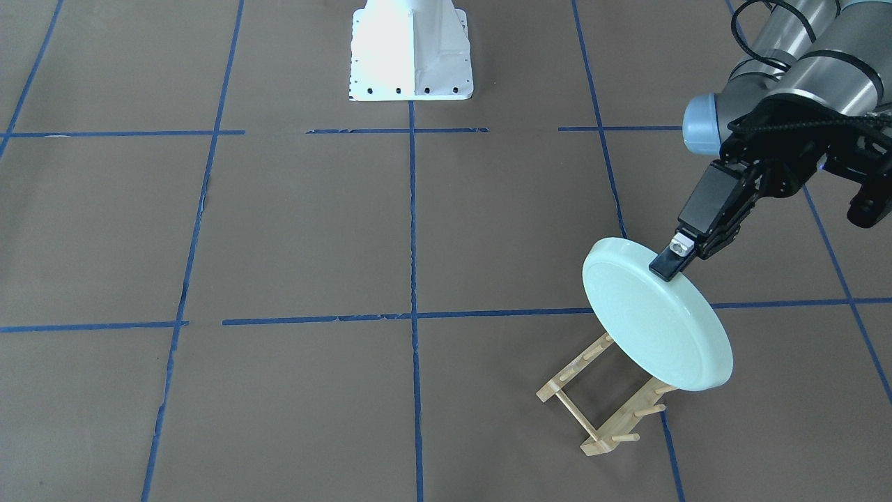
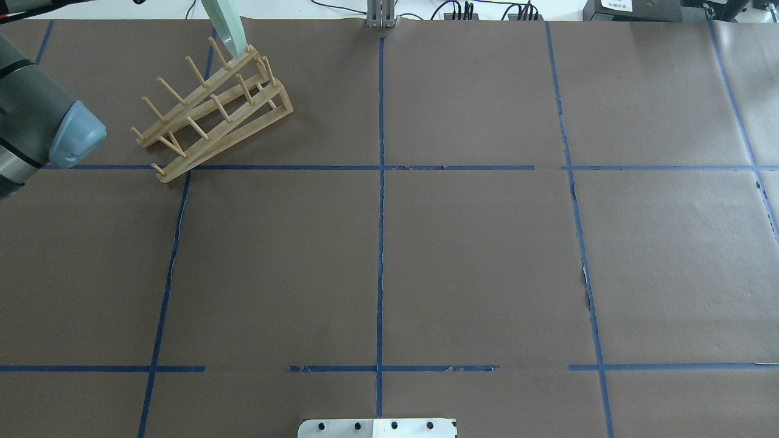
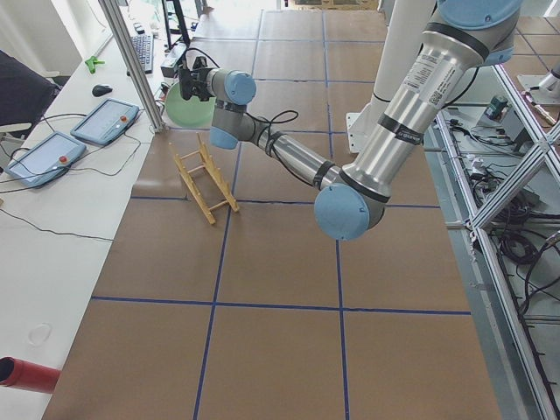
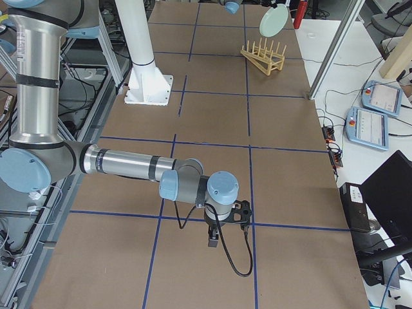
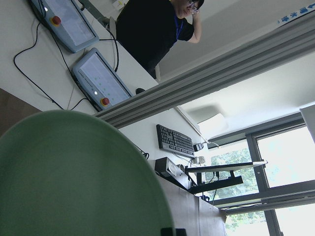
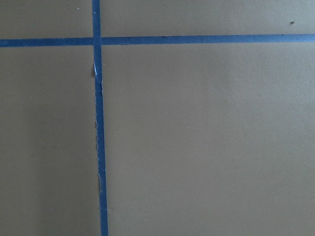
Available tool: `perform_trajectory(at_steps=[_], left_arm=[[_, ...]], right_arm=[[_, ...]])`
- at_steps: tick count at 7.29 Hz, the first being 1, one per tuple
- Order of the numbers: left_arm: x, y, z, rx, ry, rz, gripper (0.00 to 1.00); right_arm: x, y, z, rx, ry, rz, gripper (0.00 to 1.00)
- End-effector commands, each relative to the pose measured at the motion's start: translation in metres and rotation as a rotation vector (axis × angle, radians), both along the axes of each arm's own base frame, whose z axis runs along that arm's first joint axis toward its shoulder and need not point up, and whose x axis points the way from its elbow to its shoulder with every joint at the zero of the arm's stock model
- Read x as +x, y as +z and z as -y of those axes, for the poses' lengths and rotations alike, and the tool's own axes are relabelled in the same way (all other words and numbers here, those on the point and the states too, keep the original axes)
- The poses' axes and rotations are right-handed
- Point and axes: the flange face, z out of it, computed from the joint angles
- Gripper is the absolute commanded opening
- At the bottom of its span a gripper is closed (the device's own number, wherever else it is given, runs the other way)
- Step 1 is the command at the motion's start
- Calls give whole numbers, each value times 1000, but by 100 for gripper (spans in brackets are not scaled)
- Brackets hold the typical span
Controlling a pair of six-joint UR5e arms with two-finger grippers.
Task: Place plate on rack
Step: 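Carry the upright plate with the left gripper above the wooden rack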
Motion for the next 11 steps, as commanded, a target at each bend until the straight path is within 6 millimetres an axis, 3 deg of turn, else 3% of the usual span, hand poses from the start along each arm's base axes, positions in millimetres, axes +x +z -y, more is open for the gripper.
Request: perform_trajectory(at_steps=[1, 5, 7, 11], left_arm=[[6, 28, 16, -10, -28, -15, 0], [22, 44, 44, -17, -56, -20, 0], [29, 41, 55, -22, -57, -15, 0], [39, 59, 58, -34, -48, -1, 0]], right_arm=[[0, 1, 0, -1, 0, 0, 100], [0, 0, 0, 0, 0, 0, 100], [0, 0, 0, 0, 0, 0, 100], [-1, 1, 0, -1, -1, 0, 100]])
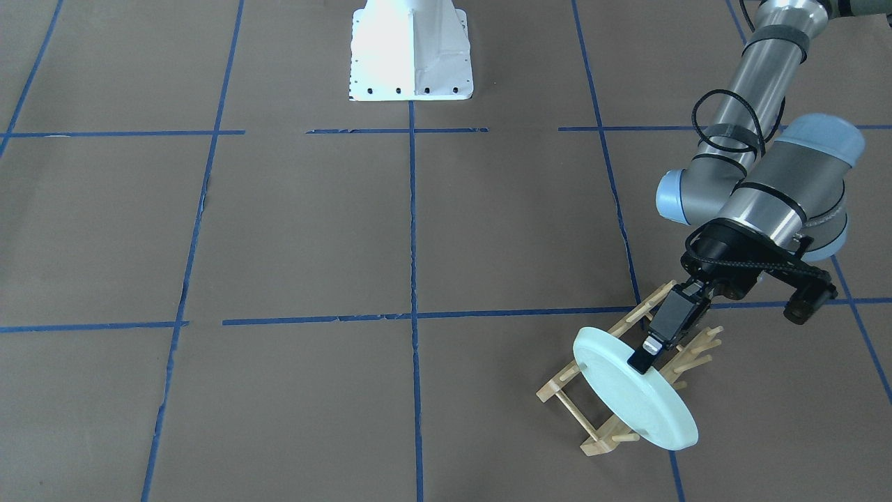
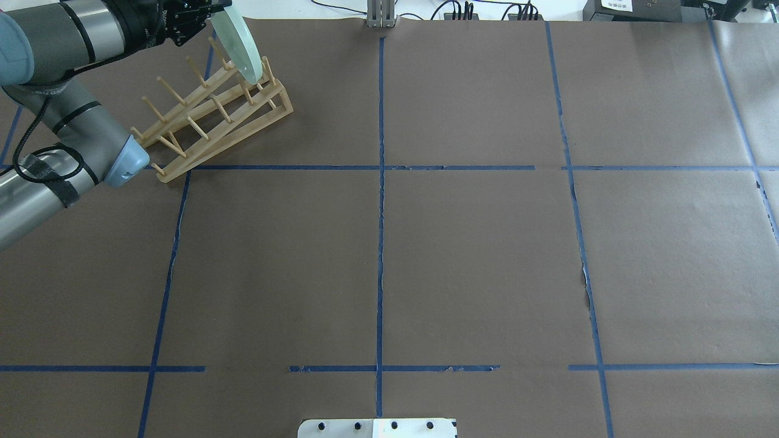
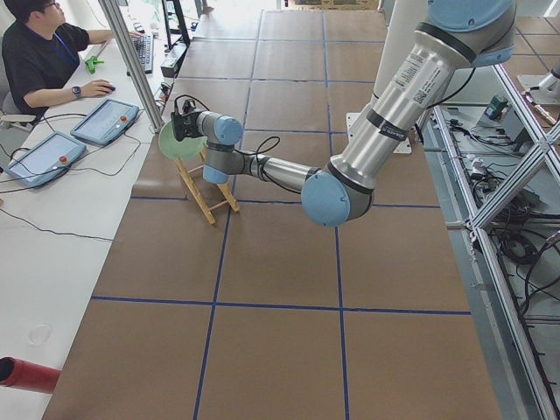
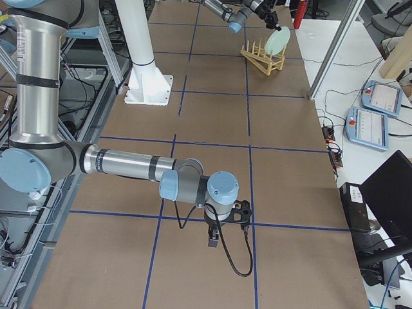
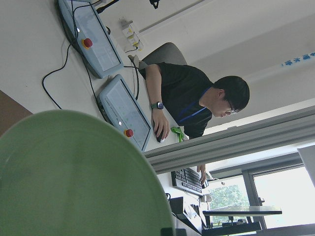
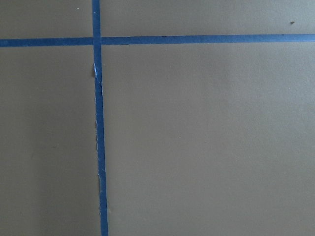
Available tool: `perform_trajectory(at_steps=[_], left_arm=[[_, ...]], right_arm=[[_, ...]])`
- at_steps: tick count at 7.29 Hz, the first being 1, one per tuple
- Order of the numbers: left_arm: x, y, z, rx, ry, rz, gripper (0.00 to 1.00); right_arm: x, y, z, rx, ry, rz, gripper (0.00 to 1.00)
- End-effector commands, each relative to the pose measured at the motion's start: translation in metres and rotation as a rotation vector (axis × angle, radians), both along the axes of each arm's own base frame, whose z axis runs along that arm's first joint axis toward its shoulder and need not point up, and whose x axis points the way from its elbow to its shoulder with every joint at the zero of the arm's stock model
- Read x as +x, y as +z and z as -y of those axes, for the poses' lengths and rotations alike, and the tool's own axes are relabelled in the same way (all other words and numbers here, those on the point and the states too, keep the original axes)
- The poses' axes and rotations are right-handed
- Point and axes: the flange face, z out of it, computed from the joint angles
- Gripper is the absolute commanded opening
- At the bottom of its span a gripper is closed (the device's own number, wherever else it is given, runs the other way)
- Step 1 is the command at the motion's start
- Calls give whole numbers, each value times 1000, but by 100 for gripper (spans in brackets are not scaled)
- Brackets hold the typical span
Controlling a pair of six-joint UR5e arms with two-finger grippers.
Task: Place plate on rack
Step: 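Lower the plate into a rack slot and open the left gripper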
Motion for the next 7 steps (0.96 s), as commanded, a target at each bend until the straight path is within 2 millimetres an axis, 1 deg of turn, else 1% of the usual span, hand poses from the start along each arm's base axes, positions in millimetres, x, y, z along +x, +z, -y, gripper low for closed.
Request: perform_trajectory(at_steps=[1, 2, 3, 5, 7], left_arm=[[5, 10, 2, -17, 0, 11, 0], [5, 14, 3, -25, 0, 14, 0], [7, 18, 4, -33, 2, 21, 99], [13, 21, 2, -30, 7, 32, 100], [13, 25, 1, -20, 5, 48, 100]], right_arm=[[0, 0, 0, 0, 0, 0, 100], [0, 0, 0, 0, 0, 0, 100], [-1, 0, 0, 0, -1, 0, 100], [-1, 0, 0, 0, -1, 0, 100], [-1, 0, 0, 0, -1, 0, 100]])
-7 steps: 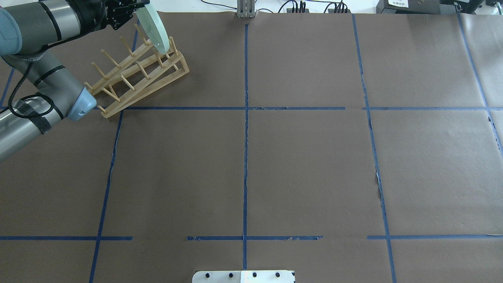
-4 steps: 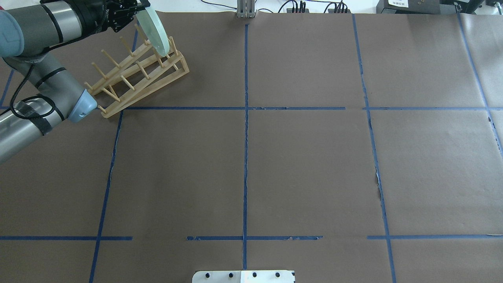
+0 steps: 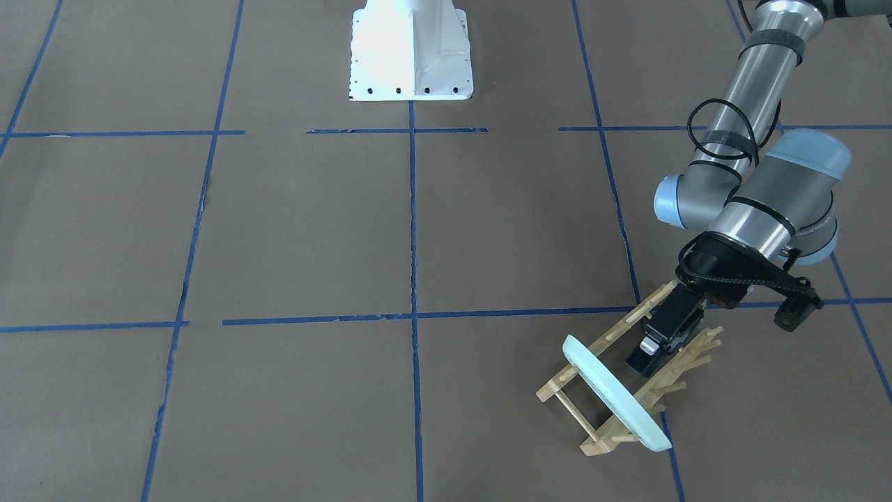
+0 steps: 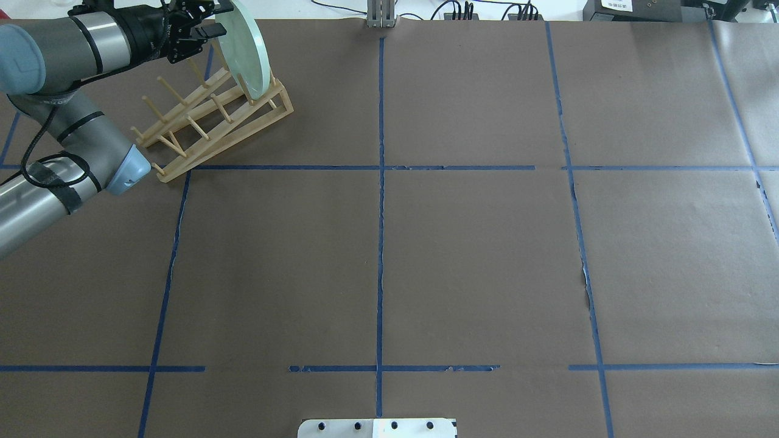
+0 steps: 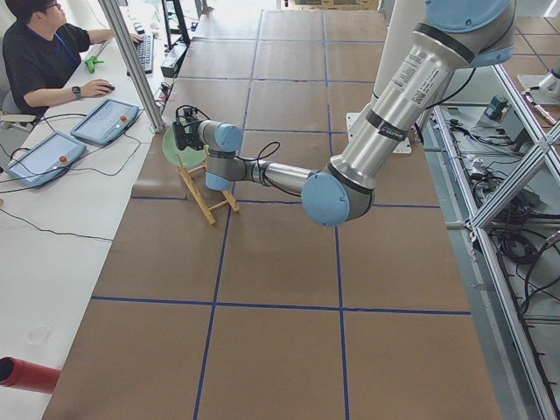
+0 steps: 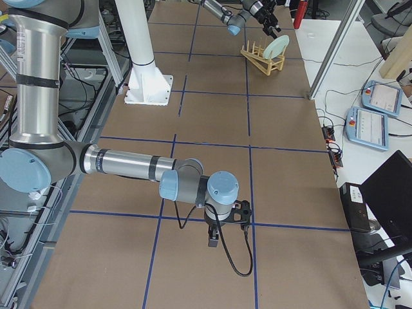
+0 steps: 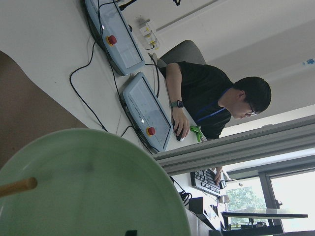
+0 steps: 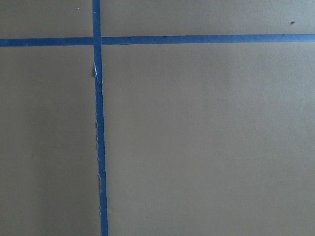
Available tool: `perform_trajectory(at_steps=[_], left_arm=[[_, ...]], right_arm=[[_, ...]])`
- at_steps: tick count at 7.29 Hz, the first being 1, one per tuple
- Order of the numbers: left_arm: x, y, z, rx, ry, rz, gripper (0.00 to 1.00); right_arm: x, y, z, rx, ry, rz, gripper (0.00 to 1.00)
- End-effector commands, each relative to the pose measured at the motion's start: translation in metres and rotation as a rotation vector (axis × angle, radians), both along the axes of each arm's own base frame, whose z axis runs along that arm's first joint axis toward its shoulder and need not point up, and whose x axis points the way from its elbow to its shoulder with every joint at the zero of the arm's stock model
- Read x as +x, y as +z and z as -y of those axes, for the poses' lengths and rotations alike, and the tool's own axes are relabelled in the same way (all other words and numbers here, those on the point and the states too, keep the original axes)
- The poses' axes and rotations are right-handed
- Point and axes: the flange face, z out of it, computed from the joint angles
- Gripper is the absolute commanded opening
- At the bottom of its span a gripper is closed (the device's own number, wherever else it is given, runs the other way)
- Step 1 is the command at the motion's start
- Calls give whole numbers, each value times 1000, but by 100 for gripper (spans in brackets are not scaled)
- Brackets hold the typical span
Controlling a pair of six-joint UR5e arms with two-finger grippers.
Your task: Place plate on rack
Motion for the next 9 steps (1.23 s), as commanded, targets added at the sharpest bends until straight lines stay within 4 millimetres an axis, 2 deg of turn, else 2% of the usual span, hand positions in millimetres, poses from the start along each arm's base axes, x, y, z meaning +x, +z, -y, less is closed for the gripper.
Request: perform_trajectory(at_steps=[1, 2, 3, 4, 6, 8, 9], left_arm=[[-3, 3, 0, 19, -7, 25, 100], [-11, 1, 2, 60, -18, 59, 100], [-32, 9, -7, 95, 8, 99, 100], [-62, 7, -12, 120, 54, 164, 100], [-123, 2, -37, 165, 122, 347, 100], [-202, -5, -62, 201, 109, 560, 100], [-230, -8, -71, 218, 99, 668, 100]], right_arm=[[0, 0, 0, 0, 1, 0, 100], [0, 0, 0, 0, 0, 0, 100], [0, 0, 0, 0, -1, 0, 100], [0, 0, 0, 0, 1, 0, 100], [0, 0, 0, -1, 1, 0, 100], [0, 0, 0, -1, 2, 0, 100], [0, 0, 0, 0, 1, 0, 100]])
